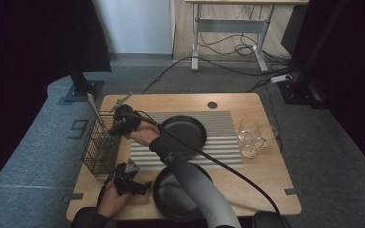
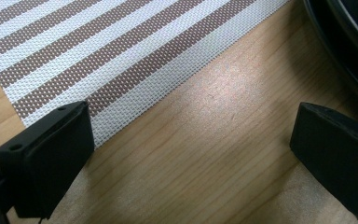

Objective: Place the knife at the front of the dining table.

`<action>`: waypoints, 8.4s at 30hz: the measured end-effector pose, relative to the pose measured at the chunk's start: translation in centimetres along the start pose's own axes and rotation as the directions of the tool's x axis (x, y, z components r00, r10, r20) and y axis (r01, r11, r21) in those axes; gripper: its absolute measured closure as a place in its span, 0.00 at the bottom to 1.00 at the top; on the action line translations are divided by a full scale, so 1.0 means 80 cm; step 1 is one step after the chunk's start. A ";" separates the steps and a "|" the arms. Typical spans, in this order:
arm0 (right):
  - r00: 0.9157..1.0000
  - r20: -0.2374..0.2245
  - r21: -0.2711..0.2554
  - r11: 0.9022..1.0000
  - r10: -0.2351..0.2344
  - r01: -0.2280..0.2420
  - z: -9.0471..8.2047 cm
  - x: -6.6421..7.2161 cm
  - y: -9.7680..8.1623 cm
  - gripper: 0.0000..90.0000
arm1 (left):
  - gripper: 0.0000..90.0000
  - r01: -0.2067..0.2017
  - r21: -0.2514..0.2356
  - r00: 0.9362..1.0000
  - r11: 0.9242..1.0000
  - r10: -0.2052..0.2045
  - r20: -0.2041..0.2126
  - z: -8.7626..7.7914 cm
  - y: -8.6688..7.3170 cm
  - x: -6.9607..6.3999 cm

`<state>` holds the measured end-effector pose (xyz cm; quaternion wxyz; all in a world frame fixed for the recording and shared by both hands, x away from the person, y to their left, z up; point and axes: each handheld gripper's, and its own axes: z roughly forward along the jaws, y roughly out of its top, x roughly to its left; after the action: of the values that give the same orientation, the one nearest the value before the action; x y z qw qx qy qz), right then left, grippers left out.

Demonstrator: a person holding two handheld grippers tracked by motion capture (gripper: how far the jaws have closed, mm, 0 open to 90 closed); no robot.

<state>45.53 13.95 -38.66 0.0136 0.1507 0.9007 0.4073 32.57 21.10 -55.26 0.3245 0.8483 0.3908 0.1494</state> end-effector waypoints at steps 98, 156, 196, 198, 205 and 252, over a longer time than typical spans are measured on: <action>0.974 0.160 -0.098 0.980 -0.158 0.175 -0.194 0.048 0.020 0.92 | 0.00 0.000 0.000 1.000 1.000 0.000 -0.001 0.000 0.000 0.000; 0.993 0.105 -0.115 0.991 -0.060 0.072 -0.219 0.038 -0.159 0.92 | 0.33 -0.035 -0.211 0.991 0.977 0.060 0.117 -0.036 0.077 0.001; 0.998 0.051 -0.153 0.987 -0.033 0.040 -0.214 0.021 -0.157 0.83 | 0.95 -0.203 -0.264 0.967 0.943 0.235 0.097 -0.049 0.074 -0.019; 0.998 0.058 -0.152 0.988 -0.026 0.034 -0.213 0.018 -0.157 0.81 | 0.96 -0.219 -0.260 0.964 0.940 0.250 0.091 -0.050 0.074 -0.022; 0.995 0.104 -0.147 0.989 -0.004 0.020 -0.212 0.010 -0.158 0.74 | 0.99 -0.259 -0.263 0.955 0.929 0.288 0.077 -0.052 0.073 -0.027; 0.923 0.362 -0.118 0.988 0.133 -0.096 -0.190 -0.032 -0.192 0.36 | 1.00 -0.178 -0.267 0.976 0.947 0.205 0.077 -0.058 0.072 -0.018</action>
<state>41.74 -7.42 -40.12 0.1660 0.2761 0.8506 0.4156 32.50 19.23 -47.95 0.4361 0.8393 0.2663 0.1857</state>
